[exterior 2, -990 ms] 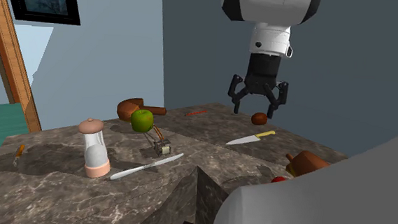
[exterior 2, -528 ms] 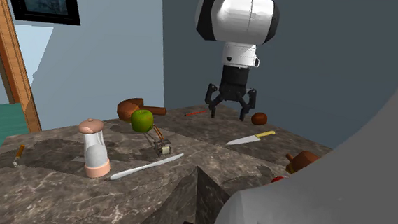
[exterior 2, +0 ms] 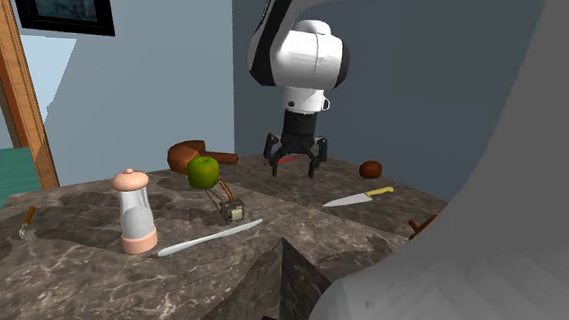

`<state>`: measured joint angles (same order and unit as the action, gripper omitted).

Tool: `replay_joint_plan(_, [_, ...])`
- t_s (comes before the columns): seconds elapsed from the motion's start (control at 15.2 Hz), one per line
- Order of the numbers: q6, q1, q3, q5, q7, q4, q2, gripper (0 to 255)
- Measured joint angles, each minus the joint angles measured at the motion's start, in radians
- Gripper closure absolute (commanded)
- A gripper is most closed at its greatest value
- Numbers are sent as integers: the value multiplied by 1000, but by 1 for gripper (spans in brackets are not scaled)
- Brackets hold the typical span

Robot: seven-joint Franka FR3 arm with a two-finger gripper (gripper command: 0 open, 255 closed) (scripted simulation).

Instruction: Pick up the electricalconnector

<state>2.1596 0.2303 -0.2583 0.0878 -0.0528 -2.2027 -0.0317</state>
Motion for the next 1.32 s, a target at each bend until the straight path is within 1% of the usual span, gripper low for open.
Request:
replay_joint_plan(0.33, [60,42,-37,-64,36,111,154,0])
replay_joint_plan(0.66, [96,108,-58,-151,86,261,327,0])
replay_joint_plan(0.92, [105,163,-61,-213,107,385,453,0])
replay_joint_plan(1.12, [97,210,-57,-257,118,499,553,0])
replay_joint_plan(1.32, [118,228,-53,-274,126,521,595,0])
